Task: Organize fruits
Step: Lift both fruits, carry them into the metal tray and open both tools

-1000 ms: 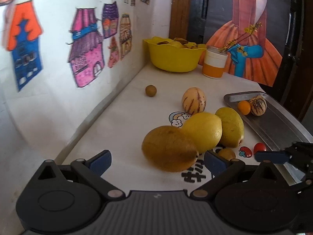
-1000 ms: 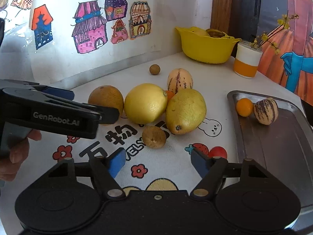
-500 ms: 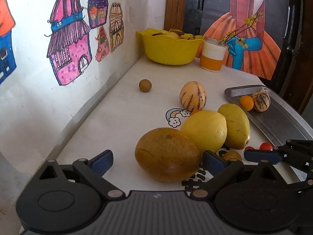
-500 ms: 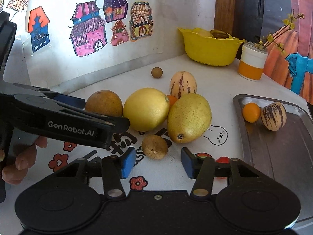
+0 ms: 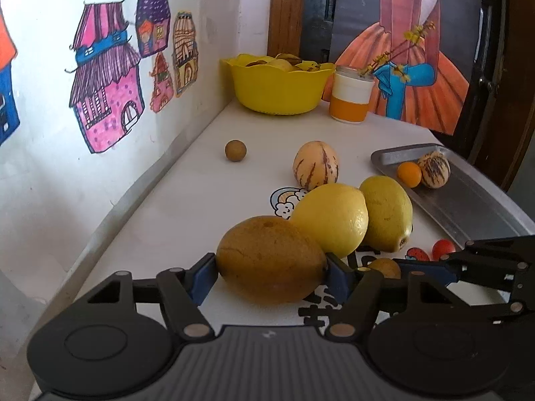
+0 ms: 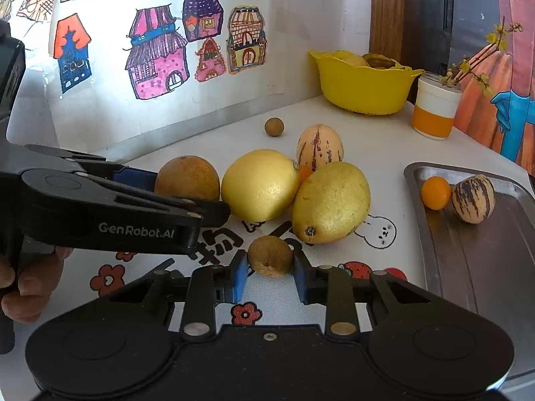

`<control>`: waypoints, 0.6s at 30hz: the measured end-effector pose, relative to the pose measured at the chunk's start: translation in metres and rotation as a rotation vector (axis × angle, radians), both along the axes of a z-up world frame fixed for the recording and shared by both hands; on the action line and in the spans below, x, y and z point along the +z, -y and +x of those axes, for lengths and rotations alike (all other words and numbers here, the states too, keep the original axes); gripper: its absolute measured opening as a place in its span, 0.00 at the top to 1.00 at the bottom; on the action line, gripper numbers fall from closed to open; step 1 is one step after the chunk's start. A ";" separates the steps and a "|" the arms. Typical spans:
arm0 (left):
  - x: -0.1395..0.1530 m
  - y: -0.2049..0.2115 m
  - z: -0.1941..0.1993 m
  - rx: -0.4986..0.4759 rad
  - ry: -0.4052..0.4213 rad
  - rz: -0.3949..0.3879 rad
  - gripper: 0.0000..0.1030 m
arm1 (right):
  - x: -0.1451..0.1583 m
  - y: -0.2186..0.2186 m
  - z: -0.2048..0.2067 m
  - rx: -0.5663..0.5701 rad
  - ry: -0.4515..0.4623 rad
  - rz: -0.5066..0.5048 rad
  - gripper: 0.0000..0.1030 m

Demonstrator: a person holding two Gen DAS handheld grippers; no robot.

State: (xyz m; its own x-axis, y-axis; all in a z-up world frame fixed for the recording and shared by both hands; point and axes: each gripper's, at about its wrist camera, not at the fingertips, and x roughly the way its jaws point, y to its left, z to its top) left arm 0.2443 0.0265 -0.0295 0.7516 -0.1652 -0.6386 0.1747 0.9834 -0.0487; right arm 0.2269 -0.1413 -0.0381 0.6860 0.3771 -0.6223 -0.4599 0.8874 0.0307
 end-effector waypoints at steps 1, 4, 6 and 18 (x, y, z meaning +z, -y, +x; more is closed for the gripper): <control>0.000 0.001 -0.001 0.004 0.001 0.003 0.30 | 0.000 0.001 -0.001 0.000 0.000 0.001 0.70; 0.001 0.002 -0.006 0.014 -0.005 -0.007 0.30 | 0.000 0.006 -0.006 0.000 -0.004 0.011 0.70; 0.002 0.002 -0.009 0.019 -0.011 -0.014 0.30 | 0.000 0.009 -0.009 0.001 -0.006 0.020 0.70; 0.014 0.020 -0.038 0.007 -0.026 -0.070 0.30 | 0.017 0.056 -0.029 -0.058 0.006 0.113 0.70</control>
